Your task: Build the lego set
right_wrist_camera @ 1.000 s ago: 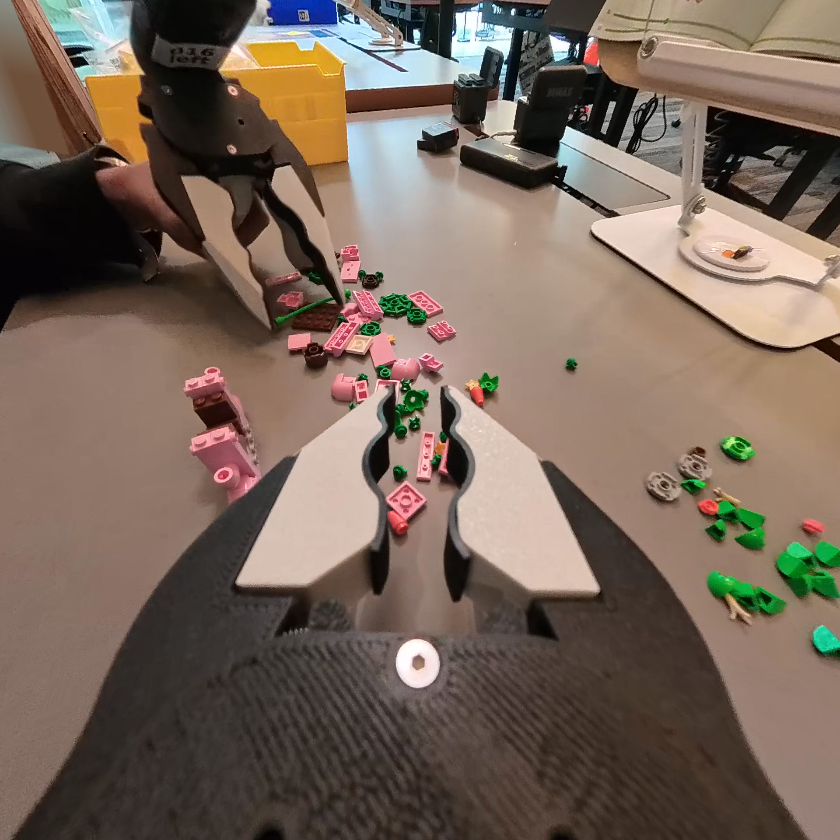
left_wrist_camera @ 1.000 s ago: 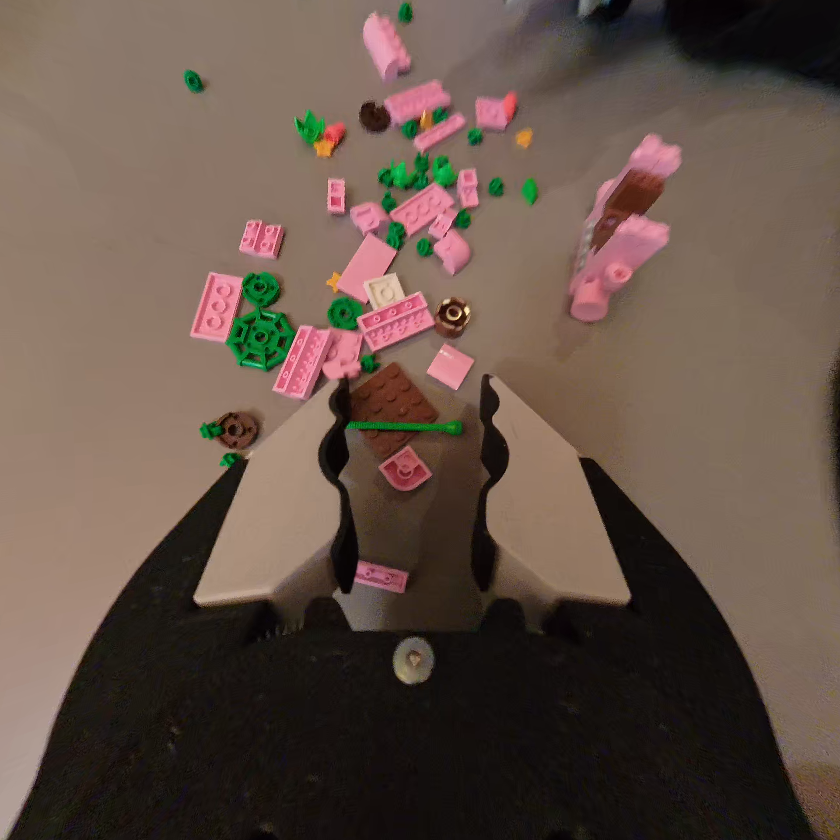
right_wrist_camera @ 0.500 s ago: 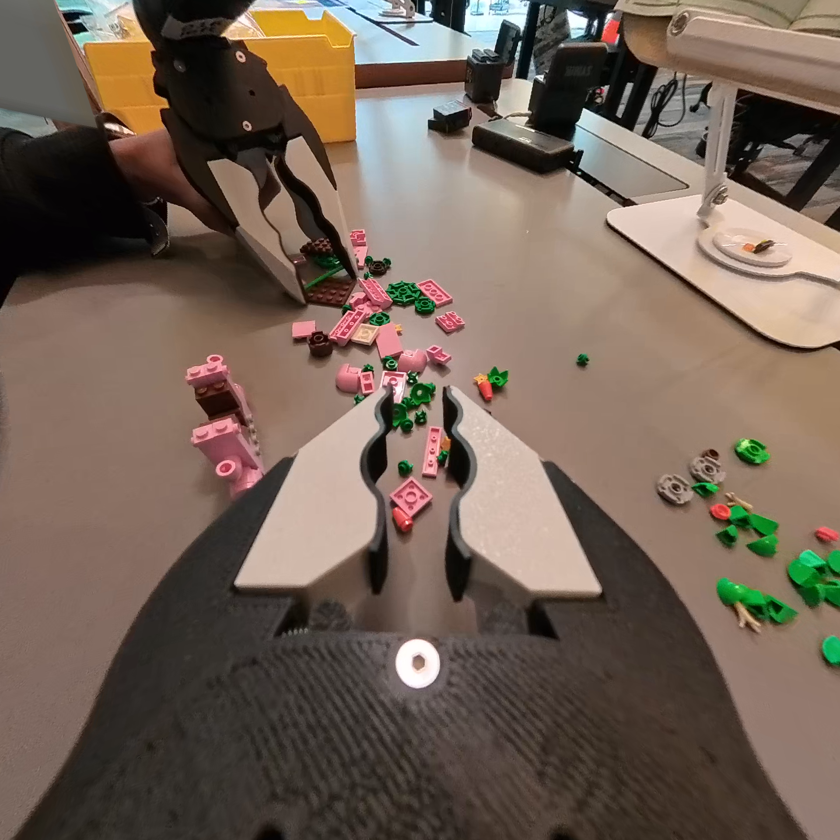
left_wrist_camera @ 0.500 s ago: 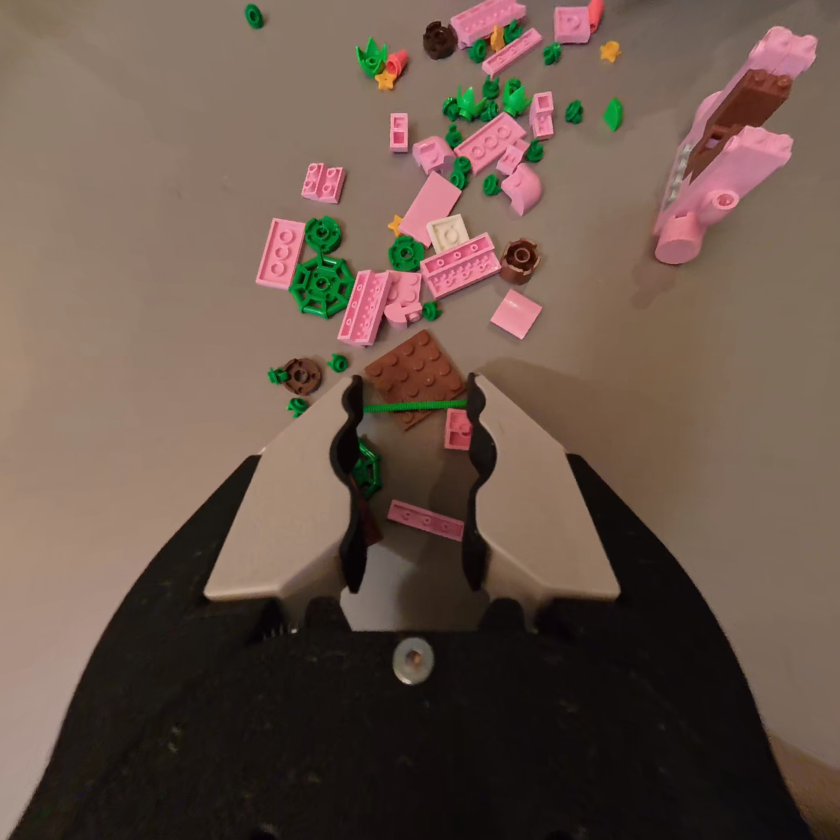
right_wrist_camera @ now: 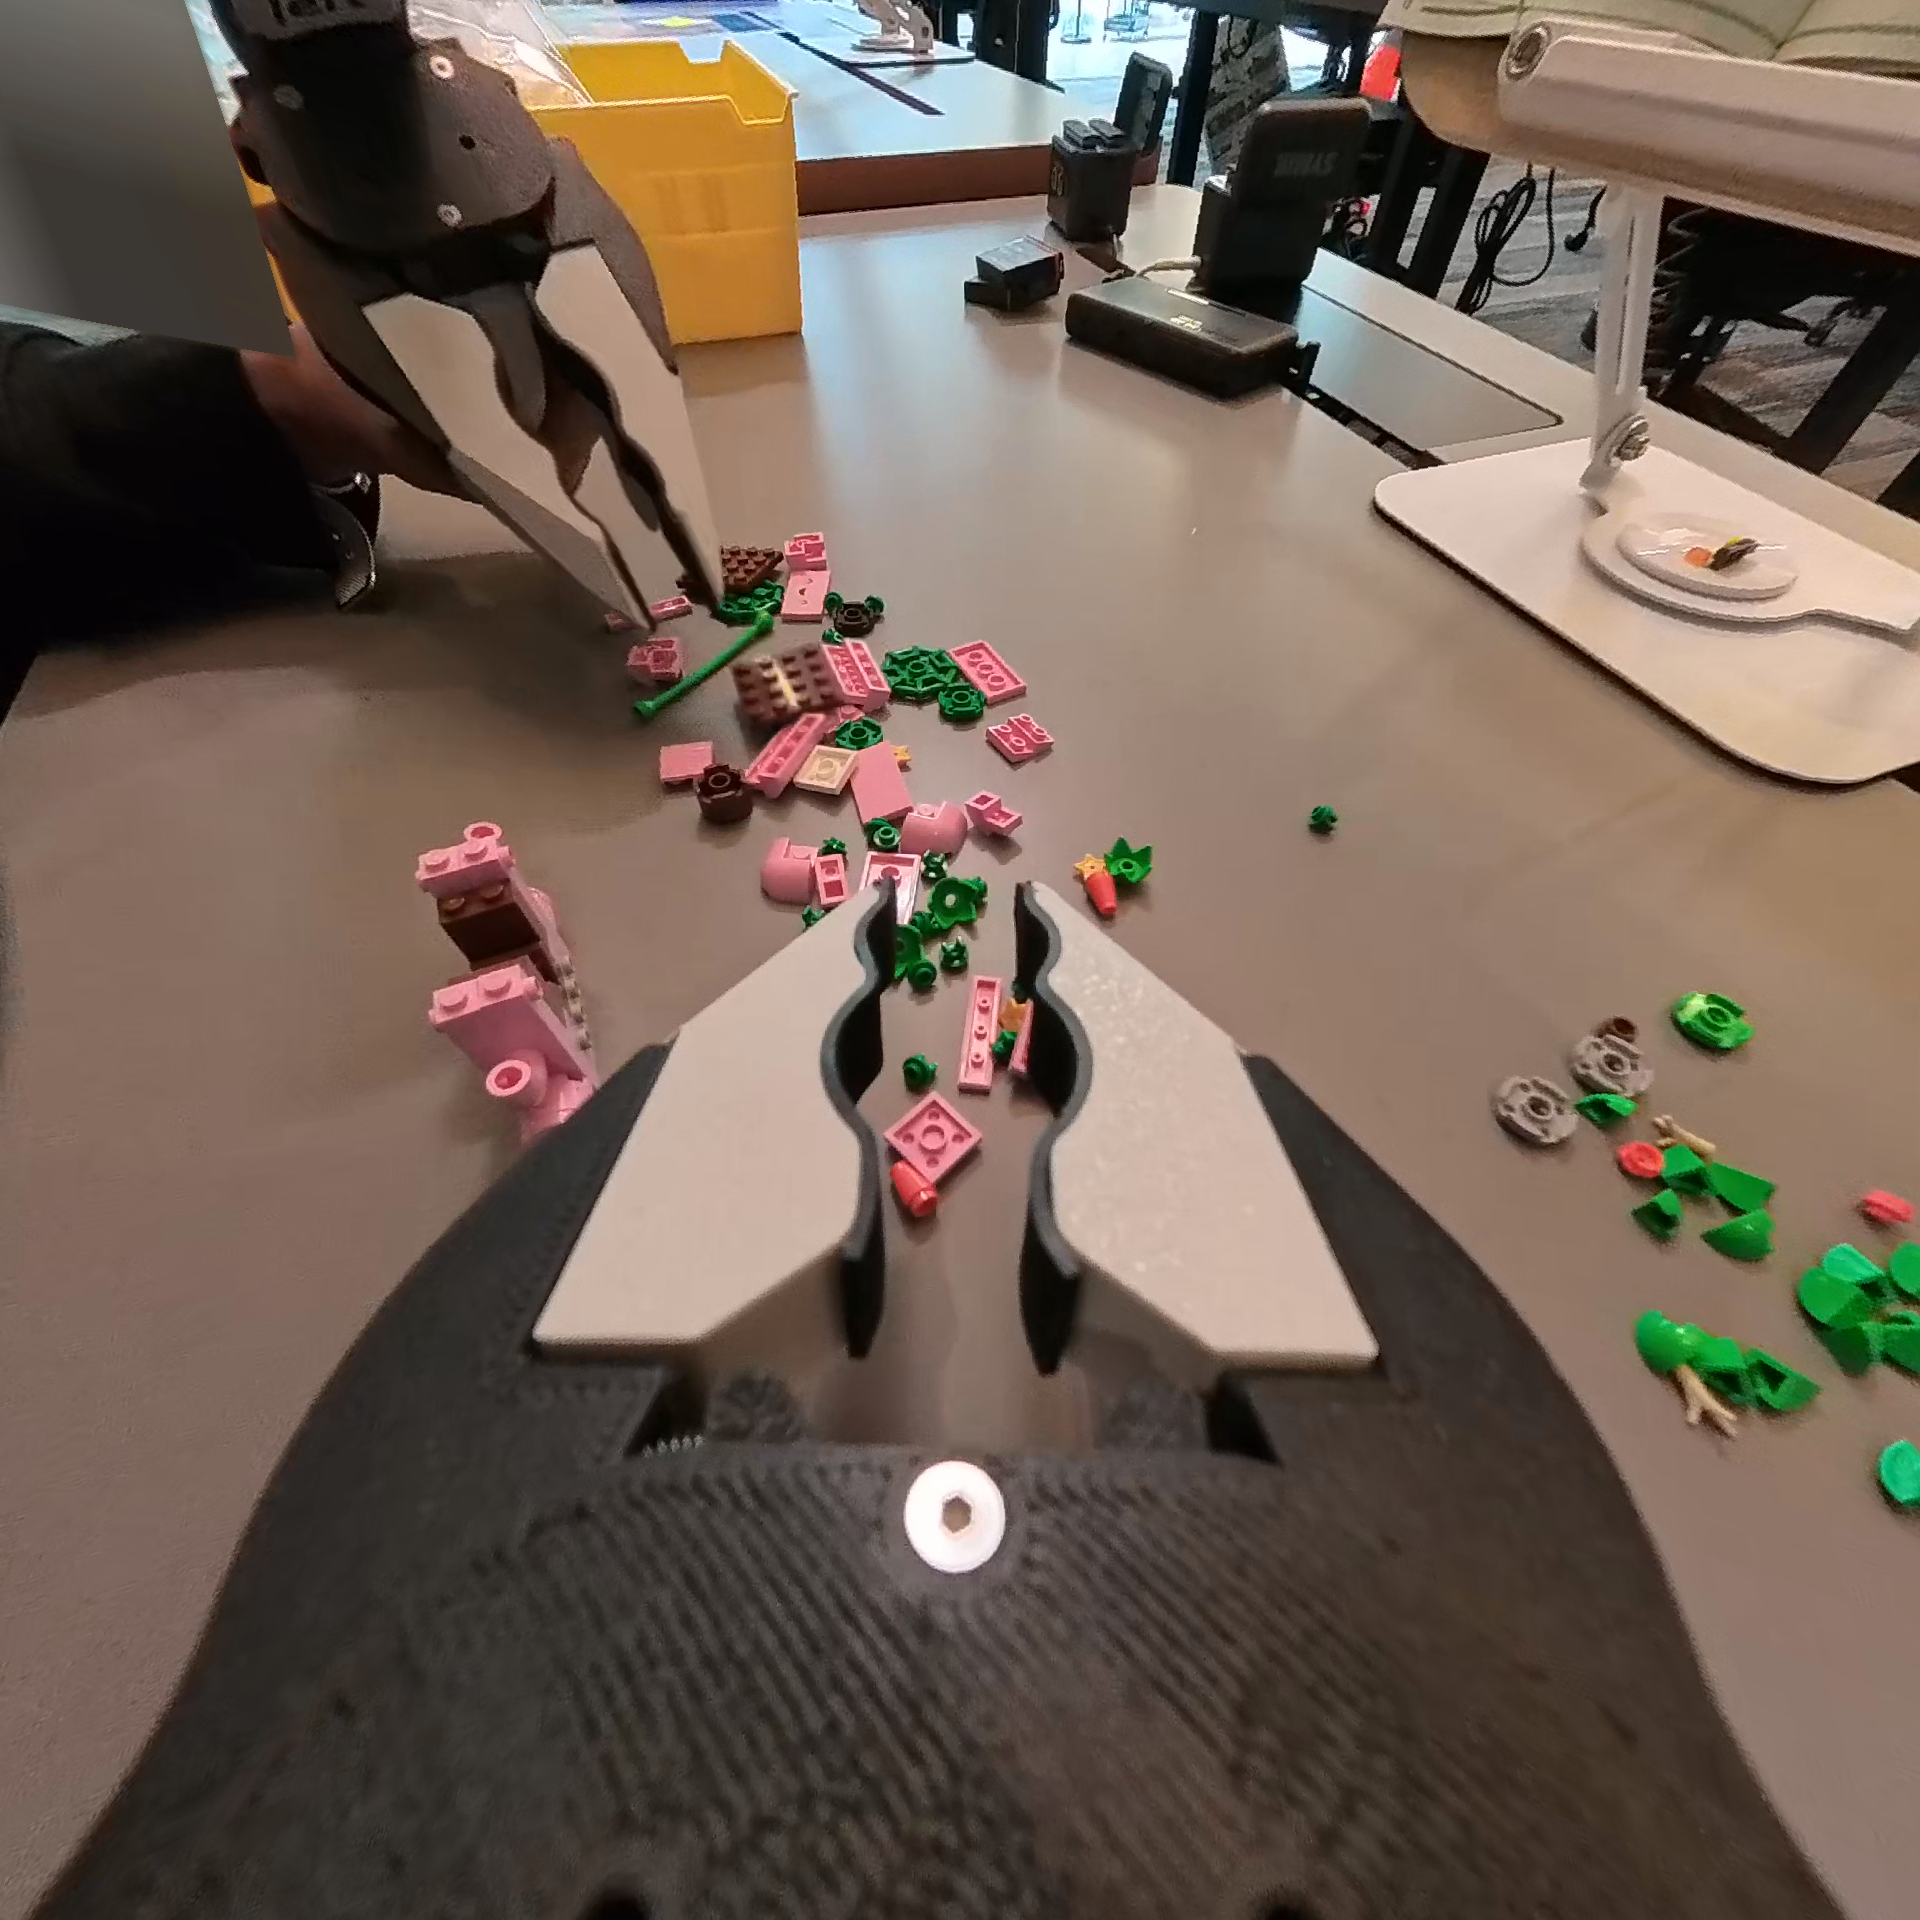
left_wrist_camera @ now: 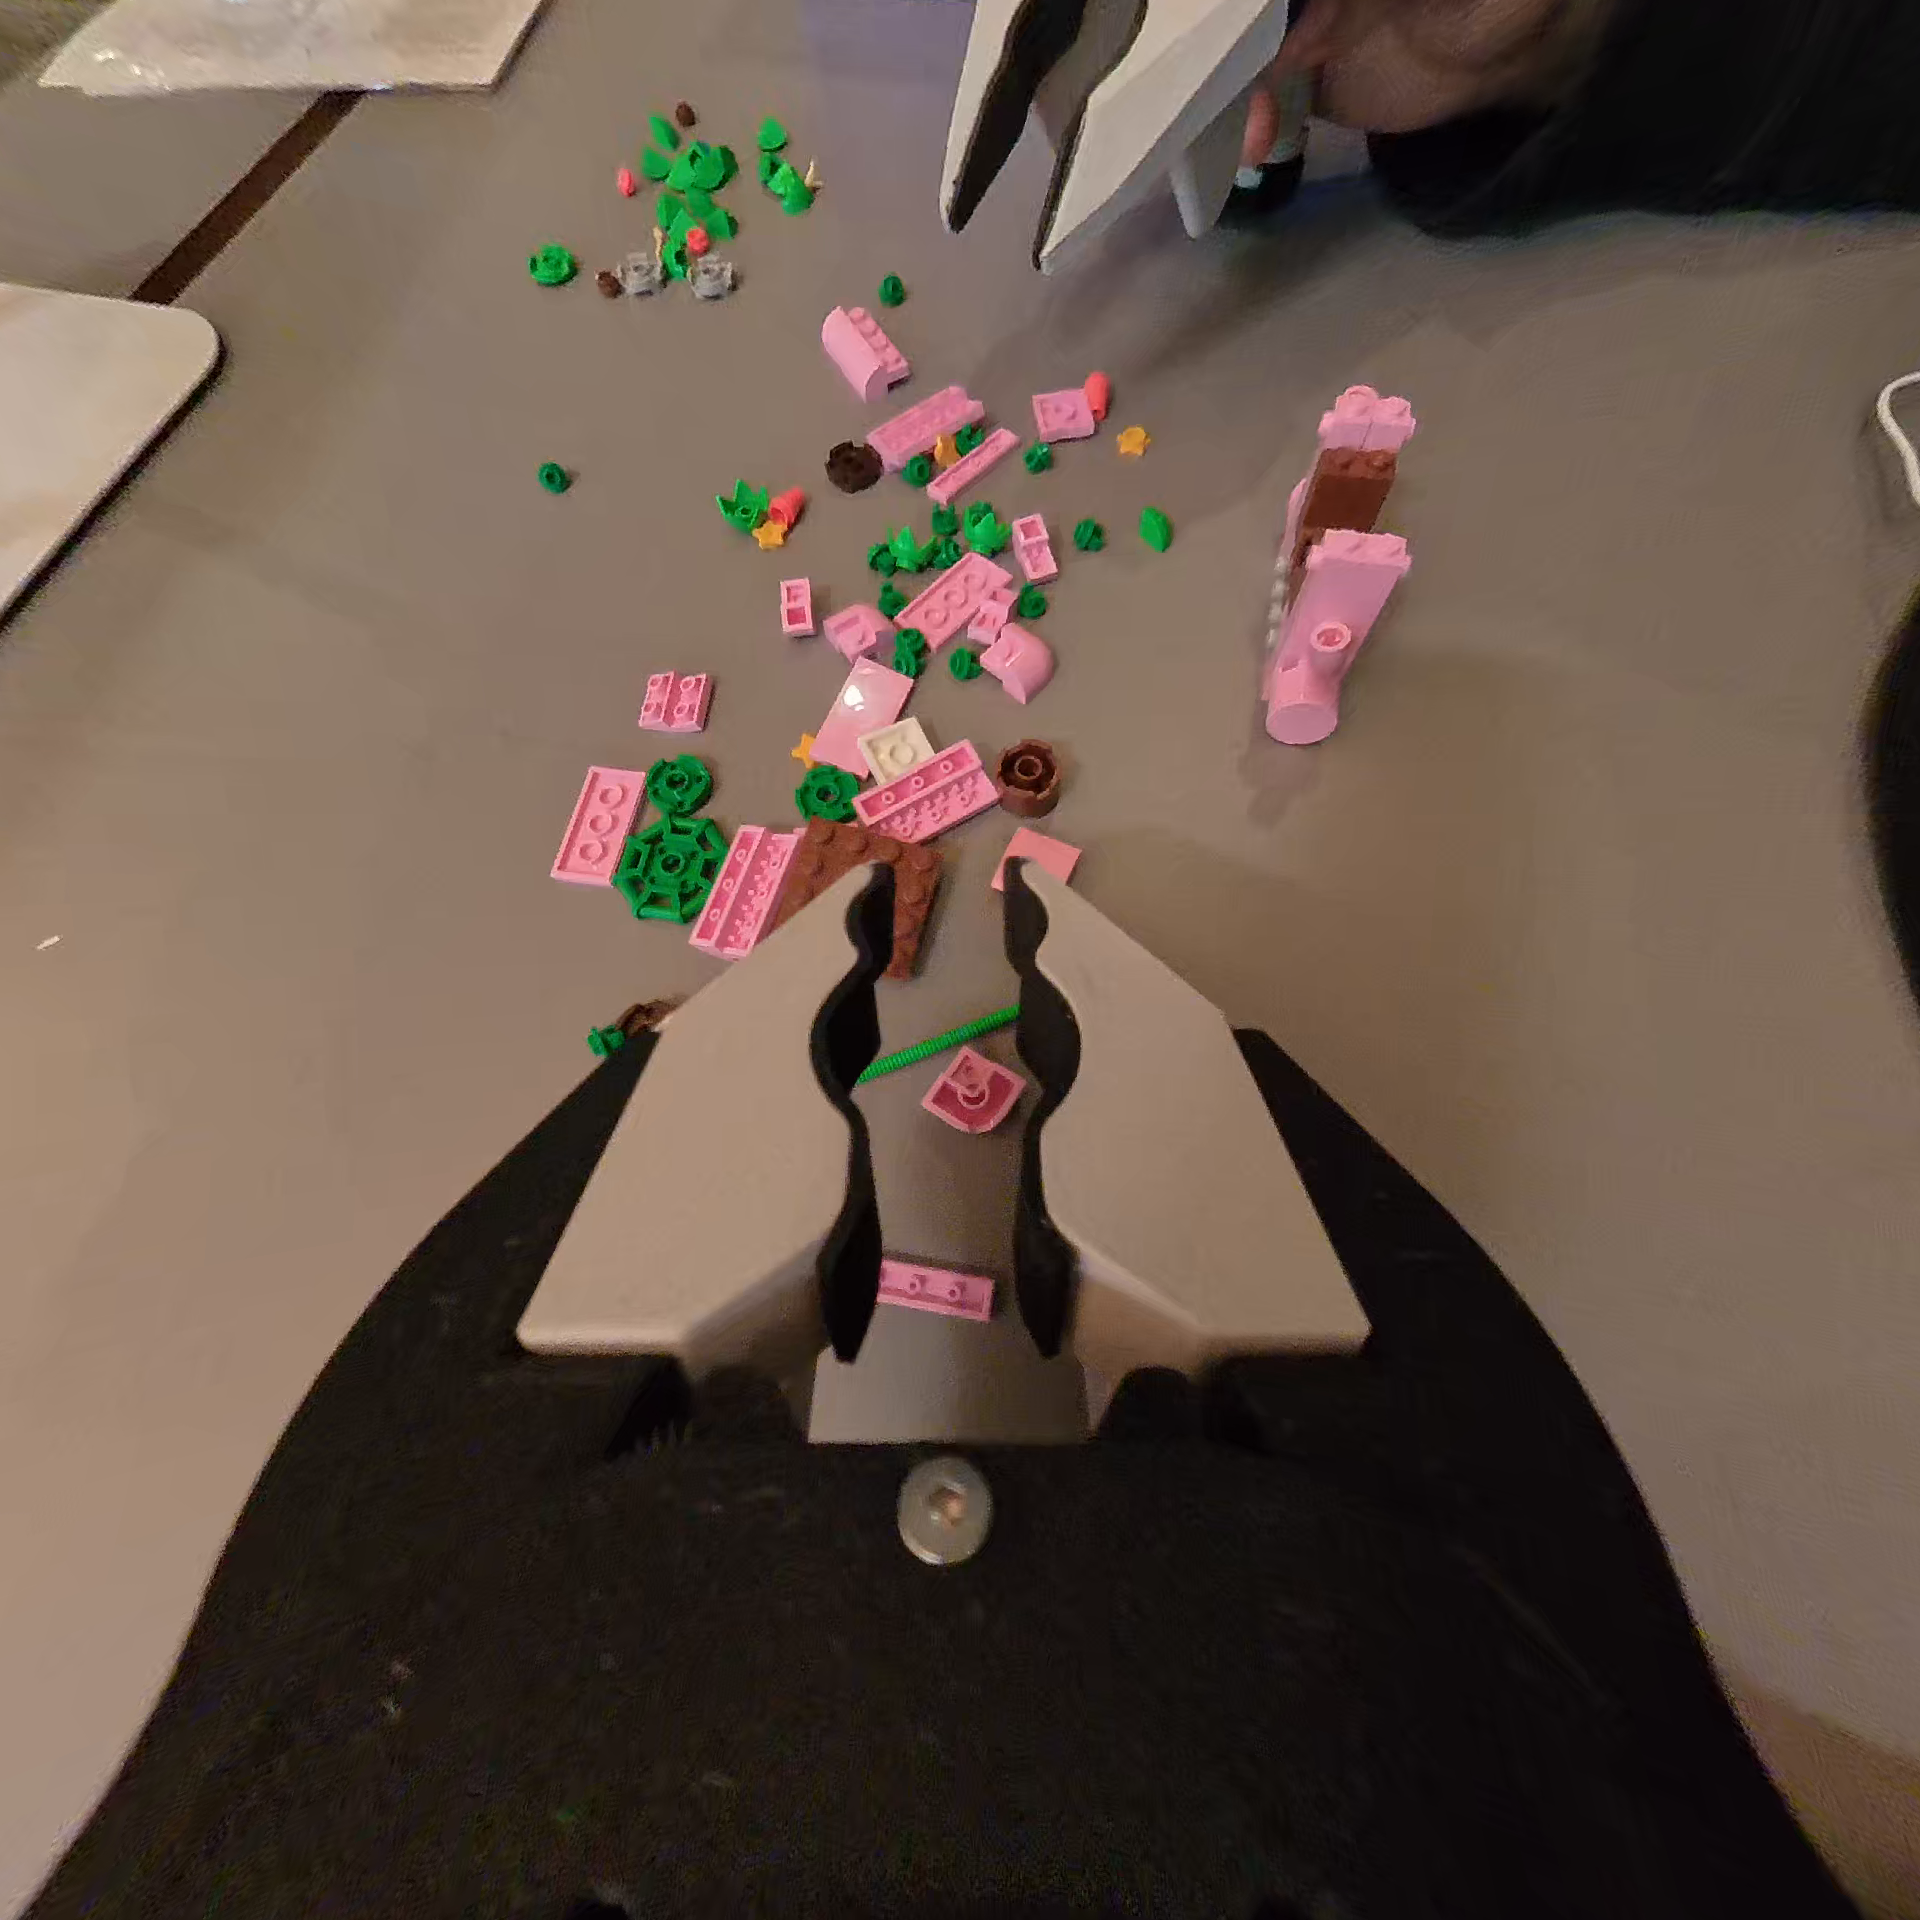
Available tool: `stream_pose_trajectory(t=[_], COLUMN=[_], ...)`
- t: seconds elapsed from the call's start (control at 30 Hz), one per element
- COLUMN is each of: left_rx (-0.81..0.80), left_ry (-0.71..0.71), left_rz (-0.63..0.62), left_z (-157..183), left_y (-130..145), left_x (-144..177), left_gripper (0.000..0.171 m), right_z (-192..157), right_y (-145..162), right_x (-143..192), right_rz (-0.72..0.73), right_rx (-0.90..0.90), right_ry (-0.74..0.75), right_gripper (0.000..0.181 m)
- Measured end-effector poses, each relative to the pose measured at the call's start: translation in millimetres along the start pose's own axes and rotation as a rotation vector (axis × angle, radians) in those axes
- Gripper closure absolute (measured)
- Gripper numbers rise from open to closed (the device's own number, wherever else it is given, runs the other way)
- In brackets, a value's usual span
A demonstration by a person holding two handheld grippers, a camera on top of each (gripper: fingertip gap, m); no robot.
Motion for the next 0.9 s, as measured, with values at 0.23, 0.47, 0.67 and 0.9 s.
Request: stream_pose_trajectory(t=[0.23, 0.47, 0.67, 0.9], left_rx=[0.128, 0.099, 0.068, 0.035], left_ry=[-0.049, -0.059, -0.065, -0.075], left_rz=[-0.071, -0.118, -0.151, -0.172], left_z=[-15, -14, -11, -9], left_y=[15, 19, 20, 19], left_x=[-8, -14, -20, -20], left_gripper=[0.125, 0.123, 0.129, 0.137], right_z=[-3, -4, -4, -5], right_y=[1, 2, 2, 3], right_x=[-1, -2, -2, -3], right_rz=[-0.010, -0.019, -0.017, -0.026], right_rx=[0.028, 0.039, 0.031, 0.041], right_ry=[0.003, 0.005, 0.005, 0.004], right_gripper=[0.161, 0.161, 0.161, 0.161])
Point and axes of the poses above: each gripper's, where its closed fingertips meet, x back along the fingers, y out of its underside, z = x × y across the jaws, the point moved 5 cm from there along x, back along the fingers, and after that the axes turned 10 degrees about y, right-handed, at the moved point
